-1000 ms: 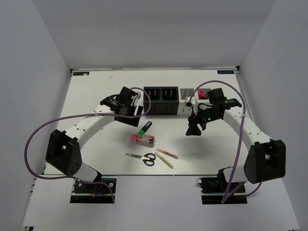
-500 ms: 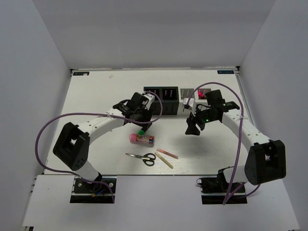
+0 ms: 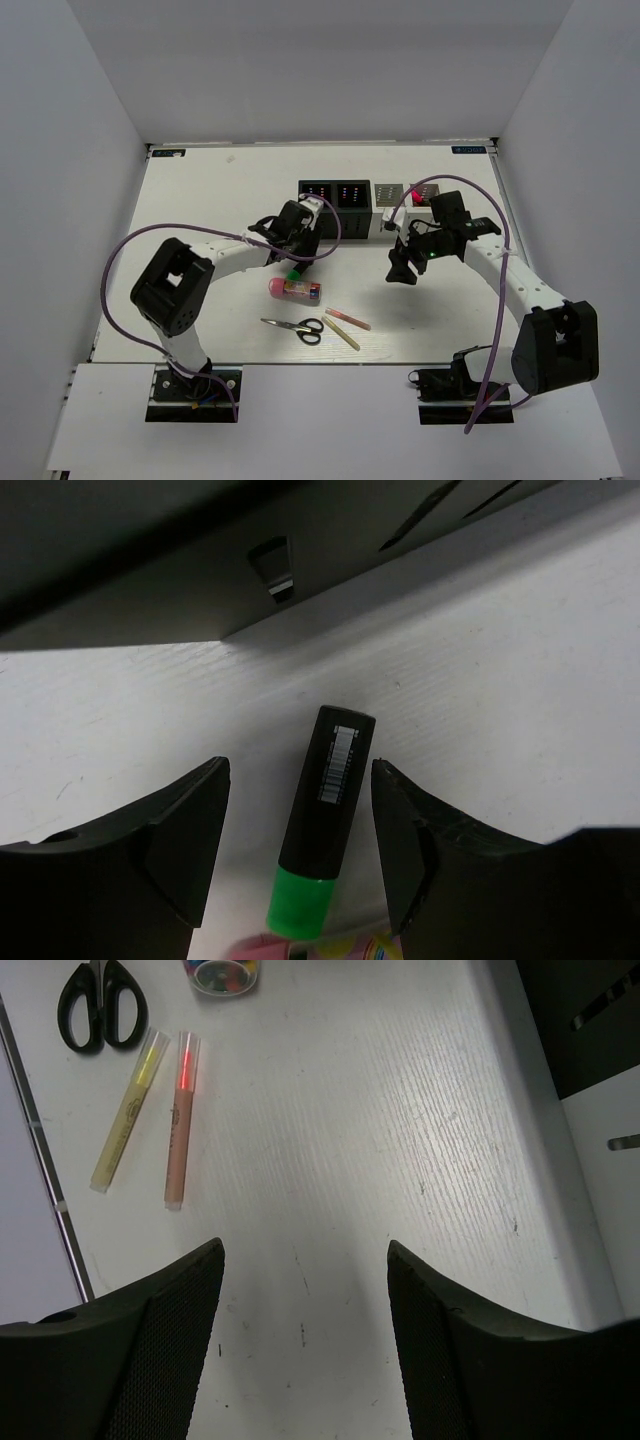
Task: Sort the stationery into containers
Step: Grab a piece of stationery with the left arm
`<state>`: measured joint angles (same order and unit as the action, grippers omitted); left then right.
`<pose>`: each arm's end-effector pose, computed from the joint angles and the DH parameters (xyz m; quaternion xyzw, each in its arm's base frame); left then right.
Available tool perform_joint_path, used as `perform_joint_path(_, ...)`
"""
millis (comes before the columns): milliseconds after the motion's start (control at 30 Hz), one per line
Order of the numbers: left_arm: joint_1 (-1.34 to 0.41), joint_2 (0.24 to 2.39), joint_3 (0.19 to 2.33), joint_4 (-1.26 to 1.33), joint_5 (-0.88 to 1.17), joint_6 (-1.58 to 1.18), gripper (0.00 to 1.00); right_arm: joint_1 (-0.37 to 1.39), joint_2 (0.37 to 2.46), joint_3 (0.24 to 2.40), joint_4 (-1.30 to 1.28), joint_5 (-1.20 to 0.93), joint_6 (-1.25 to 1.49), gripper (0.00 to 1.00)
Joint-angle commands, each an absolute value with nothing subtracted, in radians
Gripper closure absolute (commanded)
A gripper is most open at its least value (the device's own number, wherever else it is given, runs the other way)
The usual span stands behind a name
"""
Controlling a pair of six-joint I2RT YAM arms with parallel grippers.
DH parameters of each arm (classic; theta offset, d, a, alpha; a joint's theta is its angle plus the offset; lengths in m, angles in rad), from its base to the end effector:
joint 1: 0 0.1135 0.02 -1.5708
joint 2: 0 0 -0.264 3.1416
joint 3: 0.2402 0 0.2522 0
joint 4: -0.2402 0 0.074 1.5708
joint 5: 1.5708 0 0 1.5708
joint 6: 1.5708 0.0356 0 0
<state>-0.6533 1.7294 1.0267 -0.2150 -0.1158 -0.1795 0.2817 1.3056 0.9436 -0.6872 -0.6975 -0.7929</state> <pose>0.2835 -0.2118 0.1748 0.2039 0.9235 -0.0794 0.3150 0.2353 0.0919 0.2498 -0.5404 0.7350 0.2582 0.3179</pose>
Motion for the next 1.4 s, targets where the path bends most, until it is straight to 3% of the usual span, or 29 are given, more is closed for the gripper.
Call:
perform_joint_path(0, -0.661, 1.732, 1.025, -0.149, -0.109, -0.192, 0.31, 0.276, 1.287, 0.934, -0.667, -0.693, -0.798, 0.31)
perform_joint_path(600, -0.689, 1.778, 0.954, -0.135, -0.106, -0.16, 0.4, 0.272, 1.298, 0.937, -0.658, -0.678, -0.788, 0.31)
perform_joint_path(733, -0.701, 1.778, 0.943, -0.141, -0.132, -0.146, 0.55, 0.27, 1.292, 0.937, -0.658, -0.676, -0.788, 0.31)
perform_joint_path(867, -0.713, 1.769, 0.939, -0.161, -0.17, -0.135, 0.84, 0.268, 1.281, 0.936, -0.661, -0.681, -0.787, 0.31)
perform_joint_path(933, -0.718, 1.761, 0.943, -0.169, -0.187, -0.123, 0.88, 0.268, 1.275, 0.934, -0.661, -0.684, -0.787, 0.31)
perform_joint_path(1000, -0.718, 1.74, 0.966, -0.187, -0.221, -0.112, 0.89, 0.268, 1.275, 0.936, -0.661, -0.683, -0.785, 0.24)
perform_joint_path(1067, -0.716, 1.72, 0.983, -0.199, -0.251, -0.092, 0.91, 0.267, 1.266, 0.933, -0.663, -0.681, -0.779, 0.1)
perform_joint_path(1167, -0.693, 1.681, 1.035, -0.225, -0.262, -0.087, 0.93, 0.265, 1.256, 0.933, -0.666, -0.678, -0.779, 0.1)
perform_joint_path(1233, -0.684, 1.637, 1.068, -0.235, -0.262, -0.087, 0.95, 0.268, 1.253, 0.934, -0.67, -0.677, -0.779, 0.16)
perform_joint_path(1267, -0.684, 1.631, 1.081, -0.241, -0.258, -0.089, 0.95, 0.265, 1.252, 0.934, -0.675, -0.676, -0.776, 0.29)
perform_joint_path(1300, -0.683, 1.606, 1.094, -0.242, -0.255, -0.09, 0.95, 0.264, 1.252, 0.934, -0.676, -0.673, -0.776, 0.46)
perform_joint_path(1367, -0.683, 1.562, 1.109, -0.256, -0.223, -0.104, 0.97, 0.276, 1.253, 0.939, -0.655, -0.634, -0.72, 1.0)
